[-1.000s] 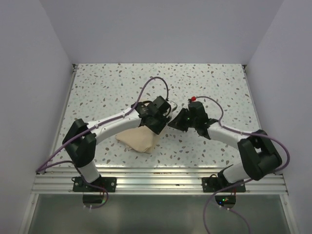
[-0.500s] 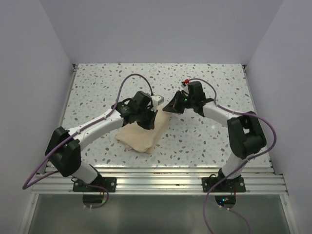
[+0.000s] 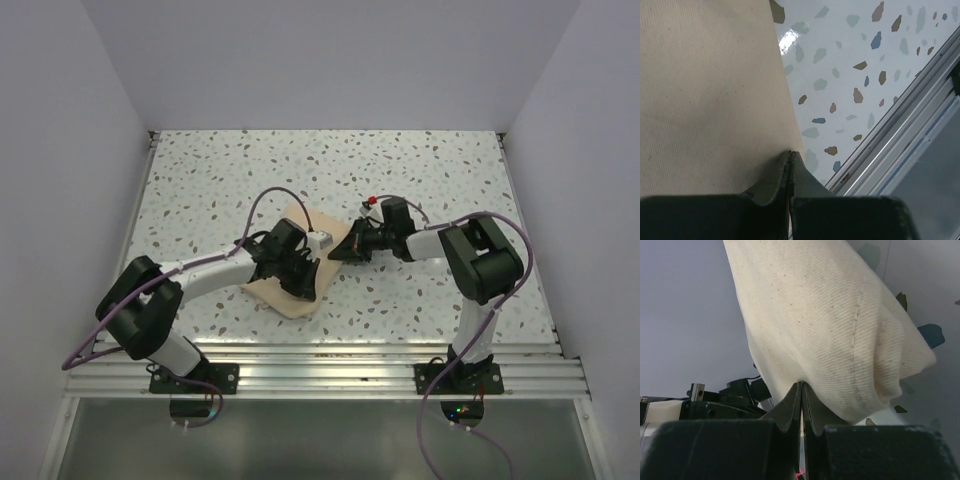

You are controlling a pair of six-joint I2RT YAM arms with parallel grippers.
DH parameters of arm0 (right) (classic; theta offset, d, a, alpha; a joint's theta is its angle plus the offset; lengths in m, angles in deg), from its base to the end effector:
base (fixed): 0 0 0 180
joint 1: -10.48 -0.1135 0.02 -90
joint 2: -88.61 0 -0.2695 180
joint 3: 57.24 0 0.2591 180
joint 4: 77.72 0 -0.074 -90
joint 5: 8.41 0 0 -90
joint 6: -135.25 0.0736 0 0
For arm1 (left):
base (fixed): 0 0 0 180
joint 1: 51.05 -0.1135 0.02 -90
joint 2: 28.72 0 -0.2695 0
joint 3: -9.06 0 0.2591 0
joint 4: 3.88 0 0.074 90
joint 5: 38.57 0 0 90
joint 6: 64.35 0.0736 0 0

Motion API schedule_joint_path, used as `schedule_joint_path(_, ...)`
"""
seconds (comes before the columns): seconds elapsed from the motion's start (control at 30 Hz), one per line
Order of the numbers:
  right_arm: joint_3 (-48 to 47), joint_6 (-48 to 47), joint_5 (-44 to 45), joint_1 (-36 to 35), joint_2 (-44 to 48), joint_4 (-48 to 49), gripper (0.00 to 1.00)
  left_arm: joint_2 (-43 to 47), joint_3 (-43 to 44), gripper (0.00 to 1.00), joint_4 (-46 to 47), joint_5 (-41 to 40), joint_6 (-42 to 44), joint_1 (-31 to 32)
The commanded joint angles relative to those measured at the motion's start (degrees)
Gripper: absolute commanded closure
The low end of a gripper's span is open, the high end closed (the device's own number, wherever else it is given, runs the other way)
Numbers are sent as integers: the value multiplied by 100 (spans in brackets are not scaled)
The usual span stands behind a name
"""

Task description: Prepare the surgical pack

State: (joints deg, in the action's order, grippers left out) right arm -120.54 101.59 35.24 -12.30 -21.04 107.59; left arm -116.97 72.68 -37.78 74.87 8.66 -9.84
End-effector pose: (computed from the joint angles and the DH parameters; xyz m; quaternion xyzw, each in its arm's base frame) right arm 0.3331 0.1976 0.0979 0.0854 0.8481 0.5187 0.0656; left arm 0.2223 -0.2336 0.1542 0.2516 0.9099 -0.3000 0.1369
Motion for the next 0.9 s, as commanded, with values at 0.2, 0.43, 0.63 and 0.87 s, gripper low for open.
schedule_joint_path(0.2,-88,-981,292,64,478,-970,97,737,161,100,-1065,-901,22,-34)
schedule_joint_path(0.43,-976,-2249,942,55,1445,-3677,97,1828,241,100,-2307,-2290,-638,-631)
schedule_joint_path(0.63,-1284,-2426,1382,55,1973,-4462,96,1978,-58,100,-2905,-2467,-1130,-1633)
schedule_joint_path(0.87,-1469,-2390,1365,64,1912,-4691,96,1407,-216,100,-3328,-1836,-1622,-2372)
